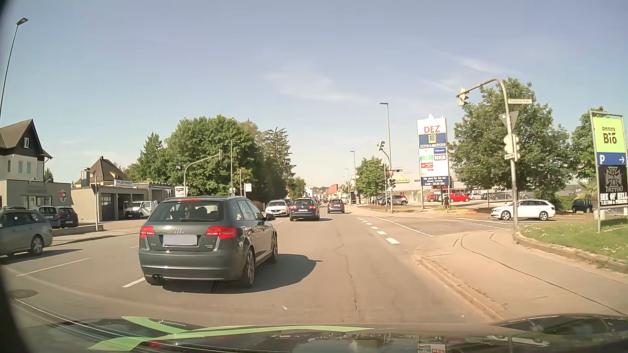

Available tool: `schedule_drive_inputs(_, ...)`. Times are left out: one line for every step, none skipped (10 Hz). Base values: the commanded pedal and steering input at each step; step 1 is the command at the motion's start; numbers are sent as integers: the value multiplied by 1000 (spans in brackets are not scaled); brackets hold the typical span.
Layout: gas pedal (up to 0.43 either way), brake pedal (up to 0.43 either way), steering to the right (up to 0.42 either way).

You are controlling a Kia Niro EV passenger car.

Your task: Follow the waypoints while adhering to traffic rules and regulations

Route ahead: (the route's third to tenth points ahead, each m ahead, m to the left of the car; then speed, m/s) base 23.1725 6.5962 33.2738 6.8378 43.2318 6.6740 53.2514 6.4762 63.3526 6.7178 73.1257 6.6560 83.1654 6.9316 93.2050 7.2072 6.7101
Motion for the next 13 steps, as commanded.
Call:
schedule_drive_inputs(118, 0, -2)
schedule_drive_inputs(118, 0, -2)
schedule_drive_inputs(138, 0, -2)
schedule_drive_inputs(157, 0, -2)
schedule_drive_inputs(169, 0, -2)
schedule_drive_inputs(169, 0, -2)
schedule_drive_inputs(169, 0, -2)
schedule_drive_inputs(169, 0, -2)
schedule_drive_inputs(169, 0, -3)
schedule_drive_inputs(169, 0, -2)
schedule_drive_inputs(169, 0, -2)
schedule_drive_inputs(169, 0, -2)
schedule_drive_inputs(169, 0, -2)
